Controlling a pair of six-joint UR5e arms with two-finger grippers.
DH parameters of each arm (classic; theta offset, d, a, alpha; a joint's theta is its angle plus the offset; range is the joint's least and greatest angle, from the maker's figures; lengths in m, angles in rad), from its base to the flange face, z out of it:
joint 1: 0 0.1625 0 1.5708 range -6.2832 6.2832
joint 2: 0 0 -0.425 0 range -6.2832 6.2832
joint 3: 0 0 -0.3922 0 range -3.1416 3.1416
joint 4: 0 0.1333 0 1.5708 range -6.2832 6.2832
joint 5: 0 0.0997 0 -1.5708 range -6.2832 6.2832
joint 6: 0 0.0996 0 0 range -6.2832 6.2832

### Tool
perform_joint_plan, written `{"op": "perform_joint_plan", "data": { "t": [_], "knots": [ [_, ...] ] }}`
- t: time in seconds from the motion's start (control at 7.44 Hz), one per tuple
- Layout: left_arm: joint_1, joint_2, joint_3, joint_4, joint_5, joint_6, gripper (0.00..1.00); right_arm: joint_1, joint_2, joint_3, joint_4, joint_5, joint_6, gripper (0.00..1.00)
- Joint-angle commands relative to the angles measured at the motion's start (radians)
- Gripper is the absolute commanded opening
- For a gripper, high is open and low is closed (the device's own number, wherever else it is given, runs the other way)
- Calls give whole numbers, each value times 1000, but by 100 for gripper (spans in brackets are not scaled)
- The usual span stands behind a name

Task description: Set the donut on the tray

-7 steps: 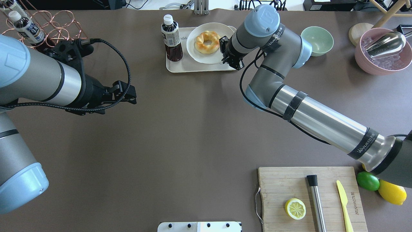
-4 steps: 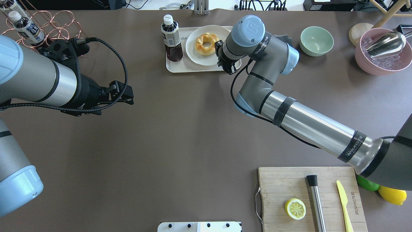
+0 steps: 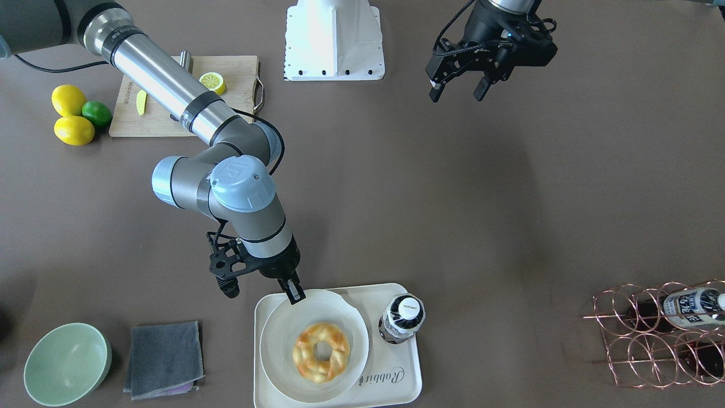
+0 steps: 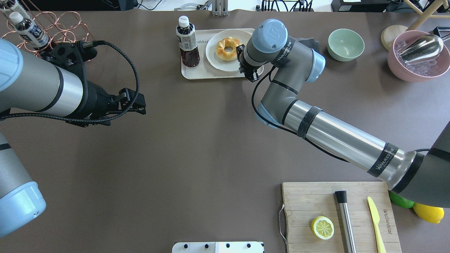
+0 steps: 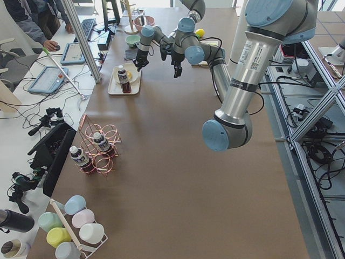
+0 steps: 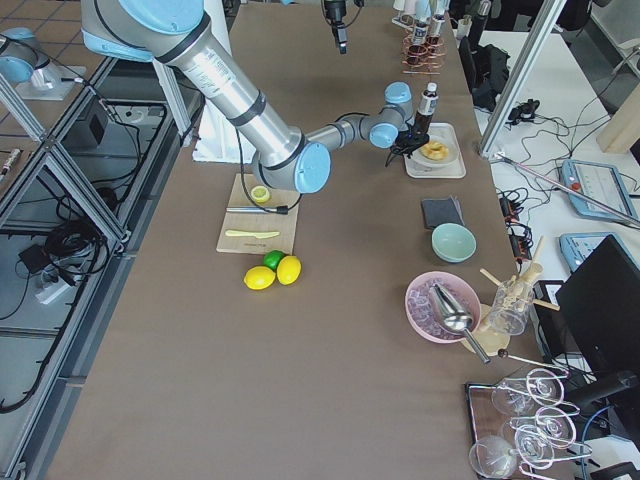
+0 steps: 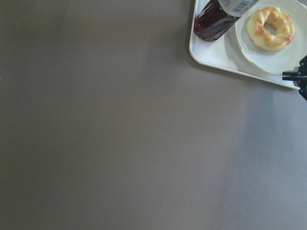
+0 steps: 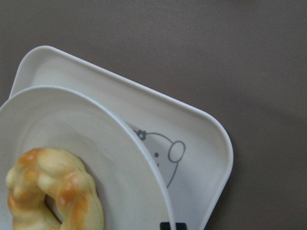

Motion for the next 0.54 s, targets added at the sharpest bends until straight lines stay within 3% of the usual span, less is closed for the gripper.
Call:
{"op": "perform_joint_plan", "data": {
  "t": [0.0,0.13,0.4],
  "knots": [
    [5,-1,0,0,1,0,97,-1,1,-2,0,-28,26,75],
    [5,-1,0,0,1,0,97,-2,4,0,0,-30,22,100],
    [-4,6,-2,5,-2,8,97,4,-10,33,-20,-19,-86,100]
  ]
}}
